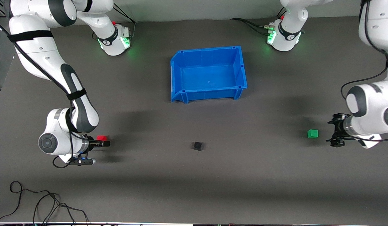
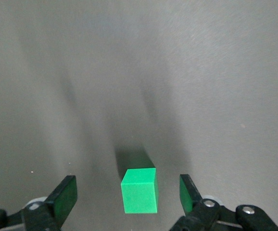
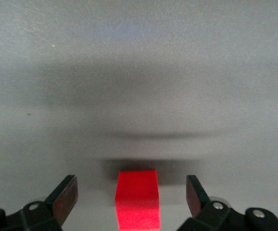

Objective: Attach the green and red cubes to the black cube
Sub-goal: 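Grasp the red cube with the right gripper while the left gripper grasps the green cube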

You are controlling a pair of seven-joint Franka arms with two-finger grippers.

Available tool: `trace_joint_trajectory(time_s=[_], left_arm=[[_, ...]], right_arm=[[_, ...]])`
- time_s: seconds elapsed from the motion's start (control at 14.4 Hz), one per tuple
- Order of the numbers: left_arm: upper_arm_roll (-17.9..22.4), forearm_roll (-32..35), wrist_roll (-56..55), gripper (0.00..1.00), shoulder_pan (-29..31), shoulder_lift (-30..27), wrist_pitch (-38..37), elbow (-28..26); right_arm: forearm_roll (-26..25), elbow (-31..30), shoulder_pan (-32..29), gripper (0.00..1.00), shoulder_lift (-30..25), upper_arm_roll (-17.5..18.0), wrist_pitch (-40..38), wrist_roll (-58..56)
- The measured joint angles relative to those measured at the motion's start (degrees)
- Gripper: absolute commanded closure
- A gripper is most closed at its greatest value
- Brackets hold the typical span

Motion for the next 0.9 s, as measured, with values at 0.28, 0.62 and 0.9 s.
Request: trace_joint_trajectory(time_s=[0.28, 0.62, 0.9], left_arm=[[-0.1, -2.4, -0.8, 0.11, -0.5, 1.6, 2.5, -0.7], [-0.3, -2.6, -1.6, 0.15, -3.4, 4.2, 6.3, -1.6], [0.1, -2.6, -1.7, 0.15, -3.6, 5.1, 7.5, -1.6]], right_arm=[[0.0, -0.7, 0.0, 0.19, 0.7, 0.0, 1.9, 0.1], [0.0, -0.7, 0.0, 0.68, 0.8, 0.0, 1.9, 0.1], [0.3, -0.7, 0.0, 0.73, 0.8, 0.0, 1.9, 0.1]])
